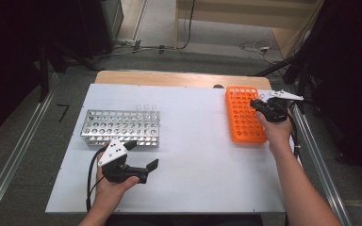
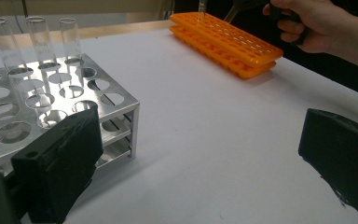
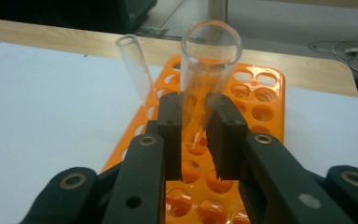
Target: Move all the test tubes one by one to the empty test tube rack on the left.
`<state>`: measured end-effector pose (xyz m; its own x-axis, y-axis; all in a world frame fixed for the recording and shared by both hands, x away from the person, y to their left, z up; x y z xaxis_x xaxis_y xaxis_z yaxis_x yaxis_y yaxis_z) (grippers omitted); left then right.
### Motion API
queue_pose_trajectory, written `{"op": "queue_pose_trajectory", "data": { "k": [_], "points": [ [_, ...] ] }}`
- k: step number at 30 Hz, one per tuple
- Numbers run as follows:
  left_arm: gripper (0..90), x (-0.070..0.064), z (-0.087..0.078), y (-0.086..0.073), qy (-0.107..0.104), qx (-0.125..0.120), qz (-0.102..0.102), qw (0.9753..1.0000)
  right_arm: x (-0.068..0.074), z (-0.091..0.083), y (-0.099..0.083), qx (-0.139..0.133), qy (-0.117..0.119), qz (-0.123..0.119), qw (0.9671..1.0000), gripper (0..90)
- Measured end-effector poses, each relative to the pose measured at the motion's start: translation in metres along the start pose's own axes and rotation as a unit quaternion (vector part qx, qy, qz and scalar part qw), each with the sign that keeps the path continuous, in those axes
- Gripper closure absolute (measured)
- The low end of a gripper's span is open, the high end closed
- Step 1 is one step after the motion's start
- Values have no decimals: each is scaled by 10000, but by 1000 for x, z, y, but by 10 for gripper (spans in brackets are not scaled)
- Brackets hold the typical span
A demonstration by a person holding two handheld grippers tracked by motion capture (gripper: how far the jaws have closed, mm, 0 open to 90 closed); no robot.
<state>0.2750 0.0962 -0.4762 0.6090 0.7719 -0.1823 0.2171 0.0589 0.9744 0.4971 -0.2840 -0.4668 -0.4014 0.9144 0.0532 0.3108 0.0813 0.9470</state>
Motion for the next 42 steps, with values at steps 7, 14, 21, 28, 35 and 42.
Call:
{"op": "queue_pose_trajectory", "data": {
  "k": [7, 14, 21, 28, 35, 42],
  "points": [
    [0, -5, 2, 1, -45, -3, 57, 10000, 18, -25, 4, -190, 323, -85, 9993, 741],
    [0, -10, 5, 1, -100, -22, 77, 9999, 44, -51, -5, -283, 669, -89, 9973, 740],
    [0, -18, 8, 3, -194, -17, 123, 9997, 77, -74, -18, -284, 1132, -263, 9928, 739],
    [0, -25, 10, 5, -261, -70, 161, 9995, 109, -90, -26, -351, 1508, -343, 9873, 739],
    [8, -32, 11, 8, -317, -151, 229, 9991, 142, -97, -38, -281, 1884, -497, 9804, 740],
    [8, -40, 13, 11, -417, -170, 294, 9986, 173, -100, -46, -229, 2177, -668, 9735, 740]
  ]
}}
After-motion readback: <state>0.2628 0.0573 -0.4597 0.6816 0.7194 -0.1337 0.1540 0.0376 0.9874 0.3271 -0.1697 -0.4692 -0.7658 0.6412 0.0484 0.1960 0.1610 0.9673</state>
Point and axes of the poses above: each handheld gripper's, and its own axes: z roughly forward along the jaws, y roughly out of its top, x roughly to its left, the point moved 8 cm from there along z, roughly forward along the jaws, and after that the axes turned 12 degrees about -x, right-handed, at the moved point
